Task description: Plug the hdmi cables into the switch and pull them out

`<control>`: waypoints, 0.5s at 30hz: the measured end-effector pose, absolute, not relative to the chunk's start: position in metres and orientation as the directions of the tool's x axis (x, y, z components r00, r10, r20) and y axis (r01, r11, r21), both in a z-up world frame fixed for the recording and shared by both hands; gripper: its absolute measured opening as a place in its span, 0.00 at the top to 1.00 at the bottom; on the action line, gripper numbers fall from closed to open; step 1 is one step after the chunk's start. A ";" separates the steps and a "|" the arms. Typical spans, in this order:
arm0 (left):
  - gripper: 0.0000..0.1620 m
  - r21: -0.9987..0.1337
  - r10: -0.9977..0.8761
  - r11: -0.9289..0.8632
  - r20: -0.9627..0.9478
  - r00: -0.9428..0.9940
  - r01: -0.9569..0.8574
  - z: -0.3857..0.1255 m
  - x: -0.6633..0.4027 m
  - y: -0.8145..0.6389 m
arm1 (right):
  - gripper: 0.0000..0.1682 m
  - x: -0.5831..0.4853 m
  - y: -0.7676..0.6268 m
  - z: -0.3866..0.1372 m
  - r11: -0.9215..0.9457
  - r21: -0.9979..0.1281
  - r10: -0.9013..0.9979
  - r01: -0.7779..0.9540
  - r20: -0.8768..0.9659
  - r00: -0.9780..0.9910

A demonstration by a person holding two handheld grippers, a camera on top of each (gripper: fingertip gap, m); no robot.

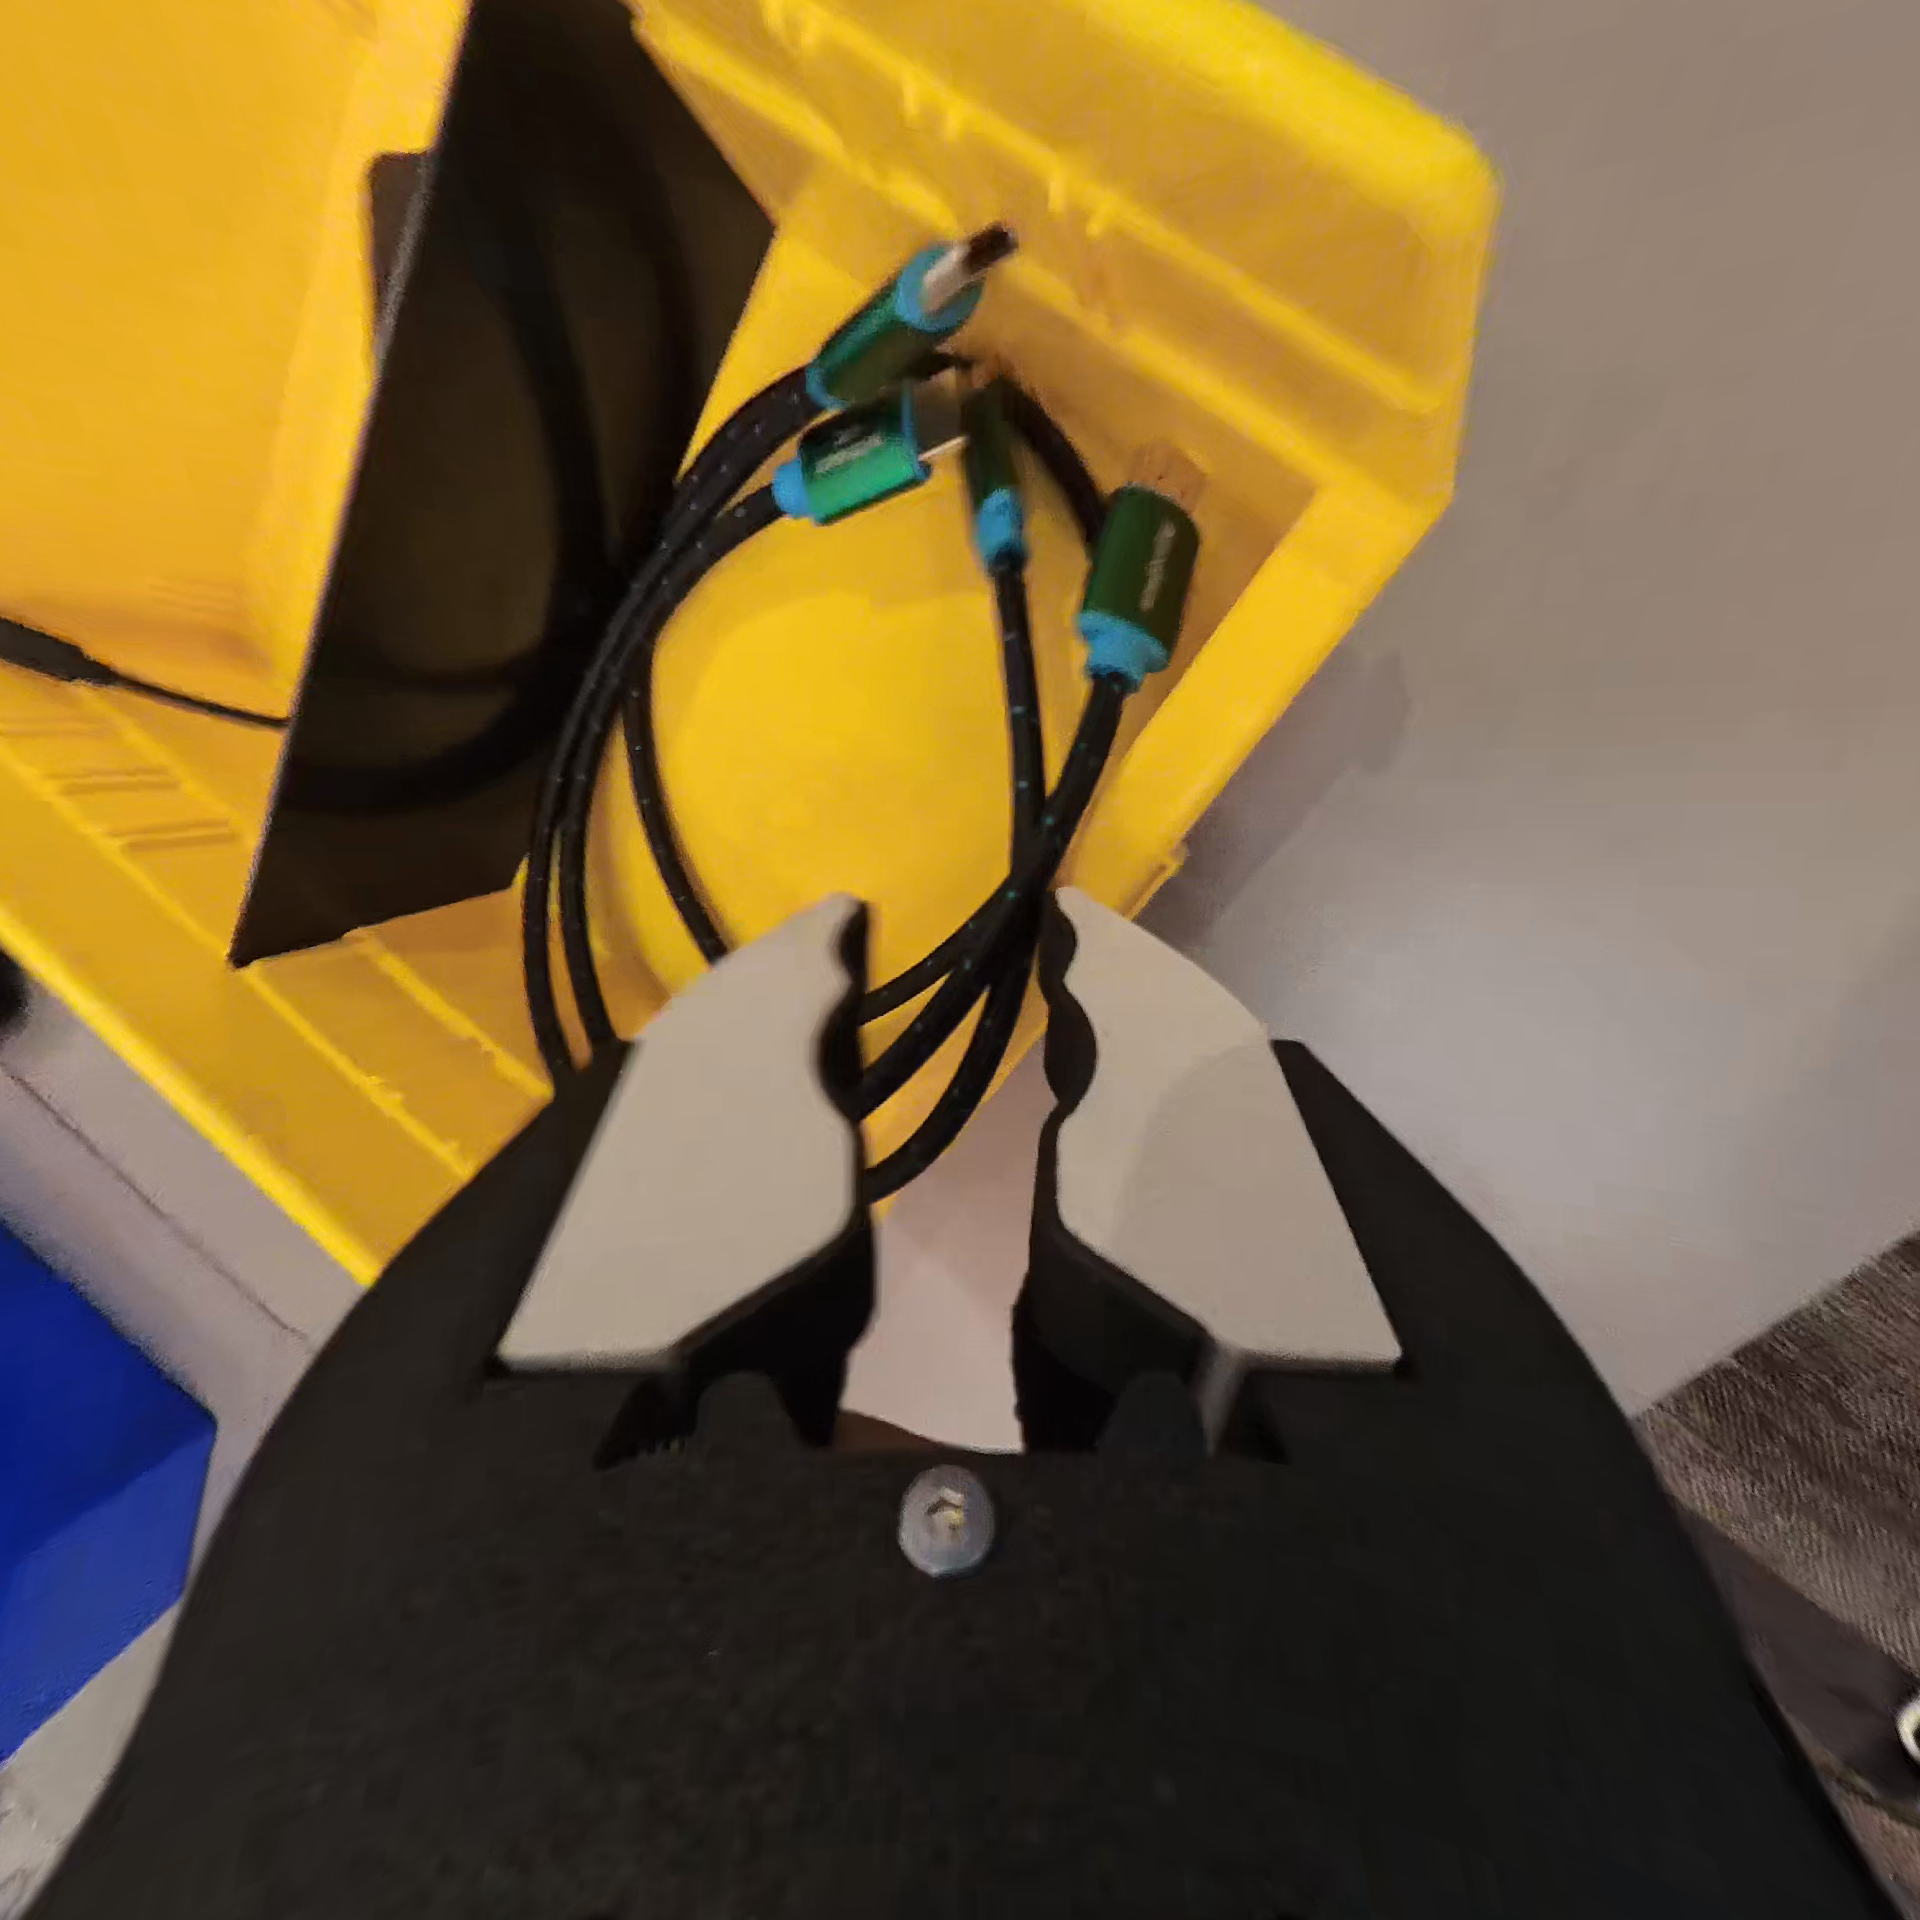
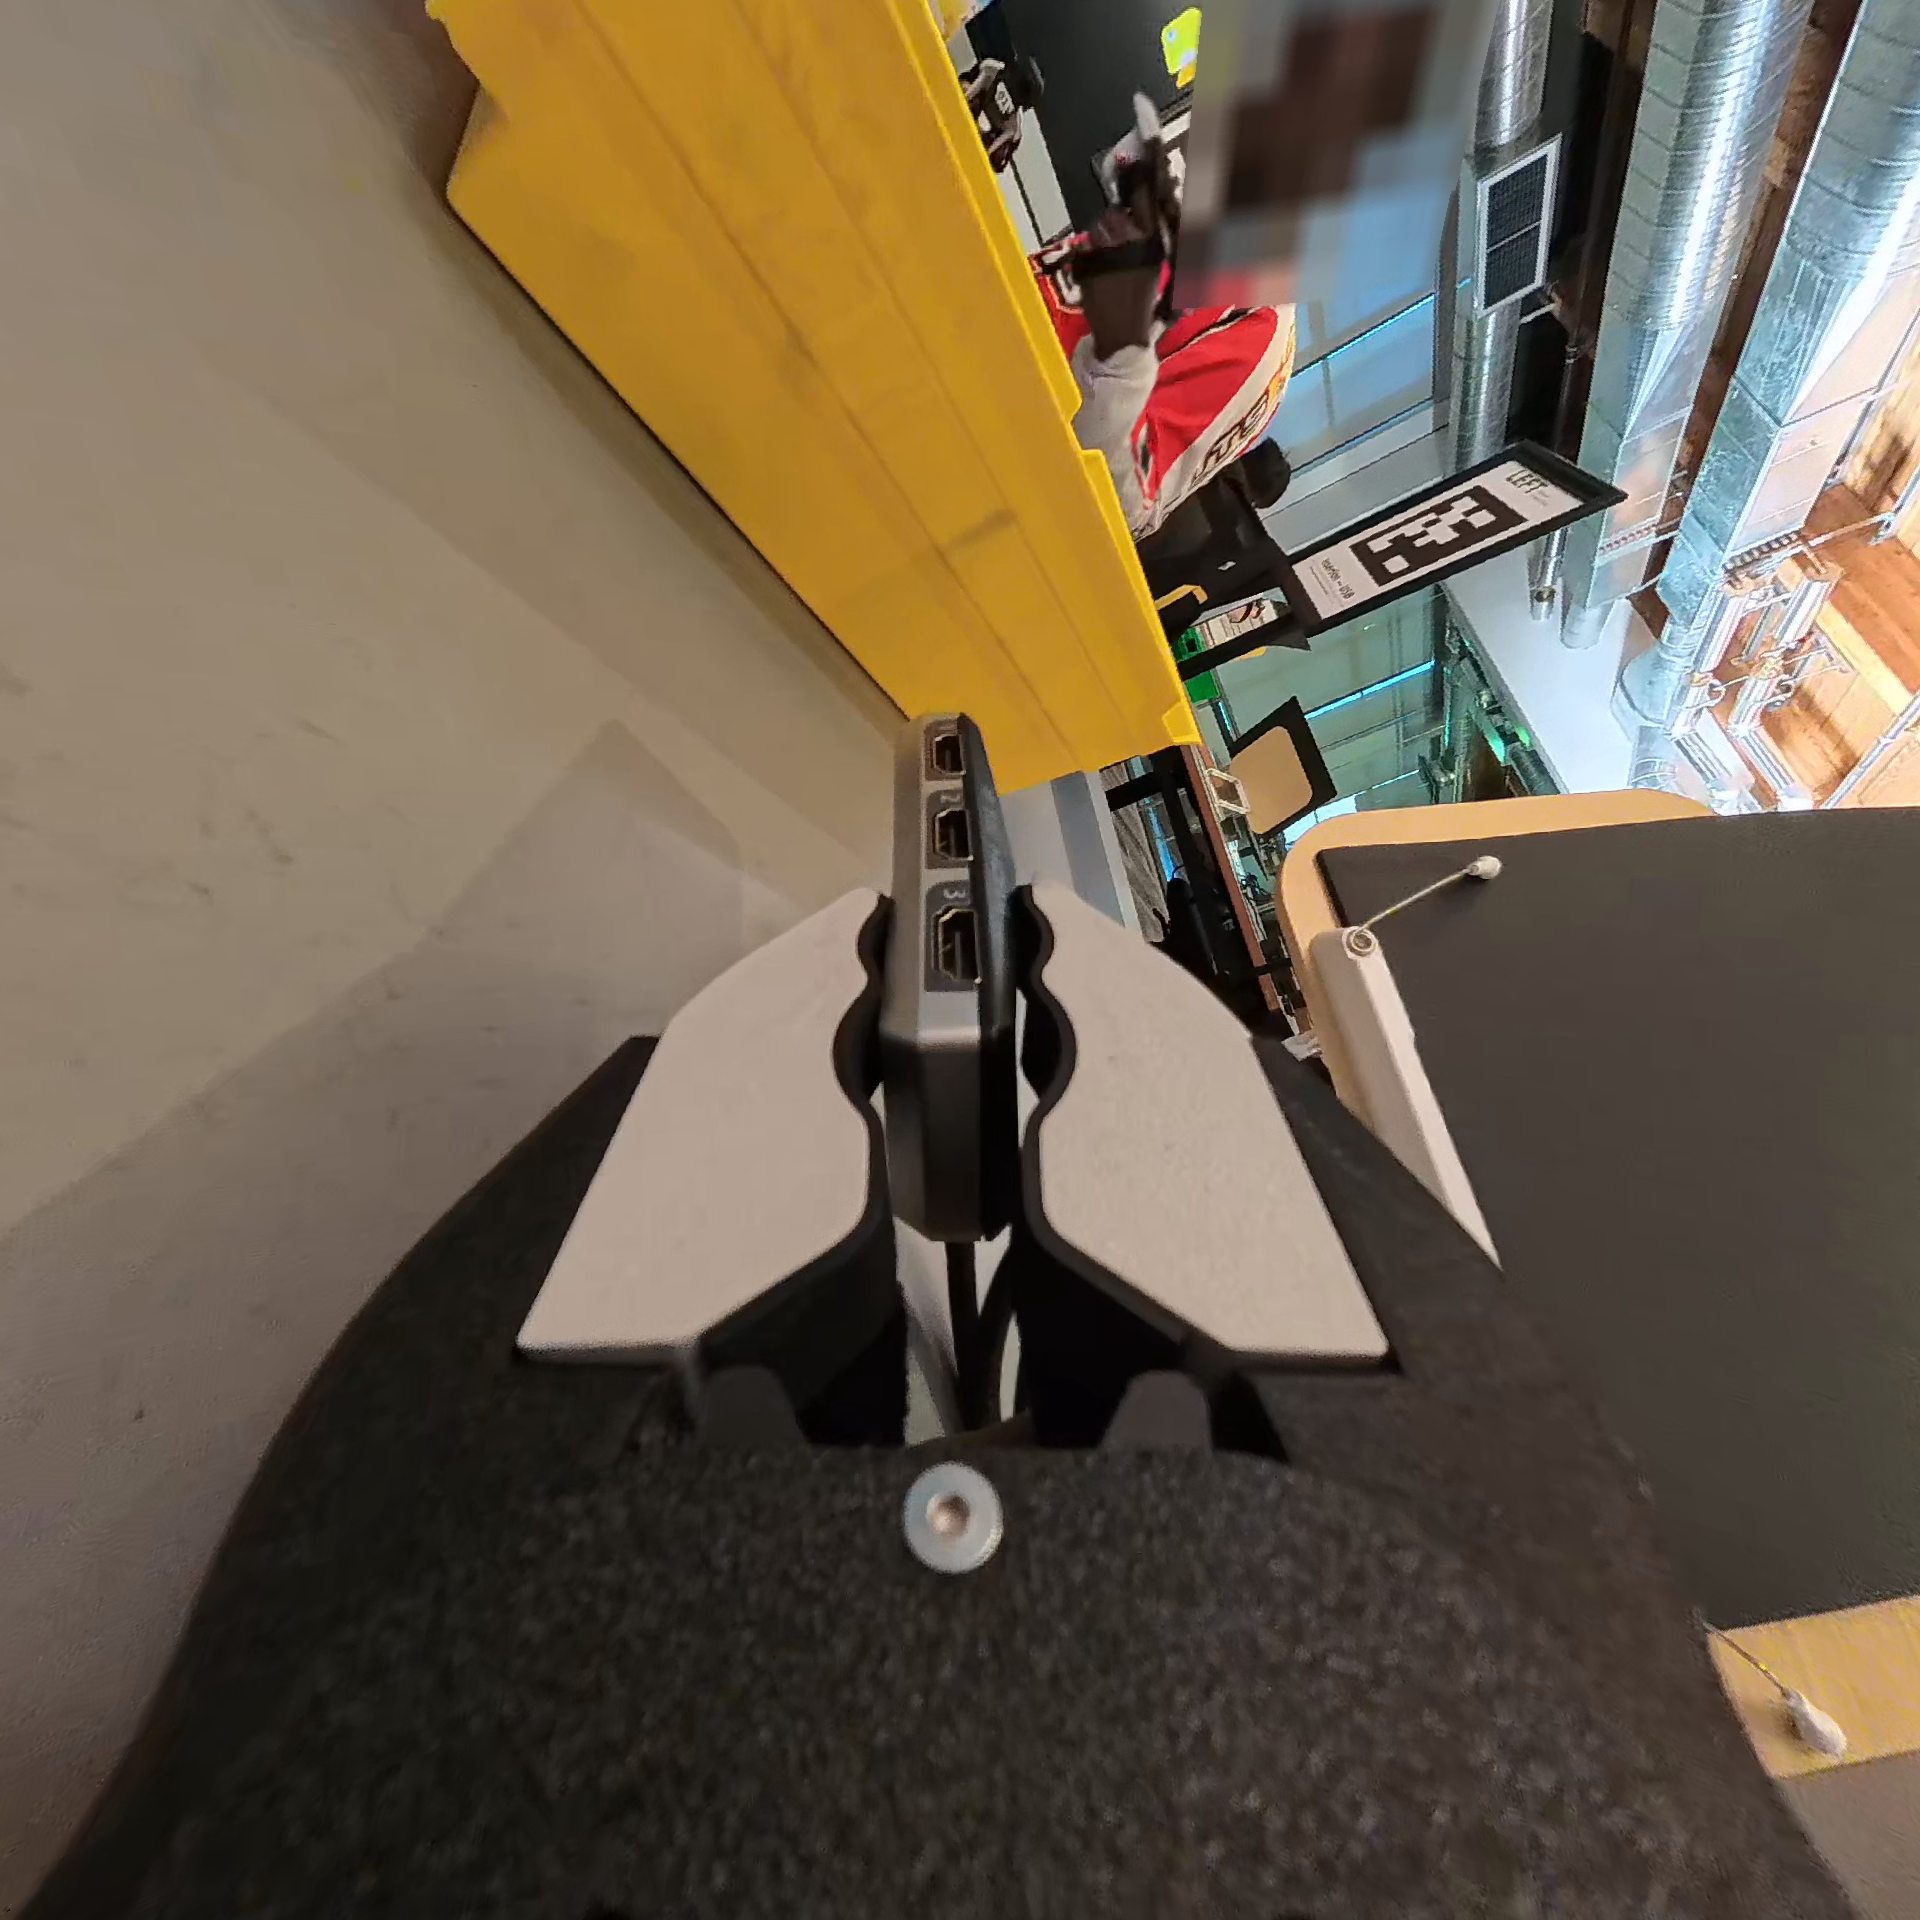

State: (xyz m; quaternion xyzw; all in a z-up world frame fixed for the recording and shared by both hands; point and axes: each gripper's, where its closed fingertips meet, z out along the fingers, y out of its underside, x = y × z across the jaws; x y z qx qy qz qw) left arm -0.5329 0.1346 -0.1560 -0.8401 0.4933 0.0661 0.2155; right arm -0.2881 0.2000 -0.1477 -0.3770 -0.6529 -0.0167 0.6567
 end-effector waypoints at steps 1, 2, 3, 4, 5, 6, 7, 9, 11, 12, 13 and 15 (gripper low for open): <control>0.90 -0.280 -0.825 -0.410 -0.291 0.484 -0.868 -0.159 -0.530 0.130 | 0.88 -0.288 0.200 -0.148 0.714 -0.474 0.472 0.515 0.870 0.145; 0.93 -0.260 -0.839 -0.394 -0.291 0.460 -0.882 -0.159 -0.529 0.128 | 0.88 -0.288 0.200 -0.148 0.714 -0.474 0.473 0.516 0.869 0.144; 0.93 -0.242 -0.844 -0.376 -0.308 0.438 -0.895 -0.157 -0.529 0.129 | 0.88 -0.288 0.200 -0.148 0.713 -0.476 0.475 0.515 0.868 0.146; 0.93 -0.236 -0.845 -0.367 -0.321 0.428 -0.900 -0.154 -0.528 0.130 | 0.88 -0.288 0.201 -0.148 0.712 -0.479 0.476 0.514 0.867 0.147; 0.93 -0.237 -0.844 -0.362 -0.327 0.425 -0.901 -0.150 -0.528 0.130 | 0.87 -0.288 0.201 -0.148 0.711 -0.480 0.477 0.515 0.866 0.149; 0.93 -0.250 -0.840 -0.361 -0.331 0.430 -0.898 -0.144 -0.528 0.132 | 0.87 -0.288 0.201 -0.148 0.710 -0.480 0.477 0.516 0.866 0.149; 0.93 -0.271 -0.830 -0.363 -0.340 0.441 -0.891 -0.137 -0.528 0.135 | 0.87 -0.288 0.201 -0.148 0.710 -0.480 0.477 0.516 0.866 0.149; 0.92 -0.329 -0.810 -0.370 -0.343 0.475 -0.869 -0.121 -0.529 0.139 | 0.87 -0.288 0.202 -0.147 0.708 -0.483 0.479 0.515 0.864 0.153; 0.92 -0.380 -0.800 -0.385 -0.316 0.509 -0.841 -0.112 -0.530 0.140 | 0.87 -0.288 0.202 -0.147 0.706 -0.489 0.482 0.513 0.862 0.158; 0.92 -0.392 -0.800 -0.389 -0.306 0.517 -0.834 -0.109 -0.531 0.139 | 0.87 -0.288 0.202 -0.146 0.705 -0.492 0.483 0.512 0.861 0.162; 0.92 -0.405 -0.798 -0.390 -0.300 0.523 -0.827 -0.107 -0.531 0.139 | 0.88 -0.287 0.203 -0.146 0.703 -0.494 0.485 0.511 0.859 0.163; 0.92 -0.431 -0.791 -0.391 -0.294 0.536 -0.813 -0.102 -0.533 0.139 | 0.88 -0.287 0.203 -0.145 0.702 -0.497 0.487 0.510 0.858 0.166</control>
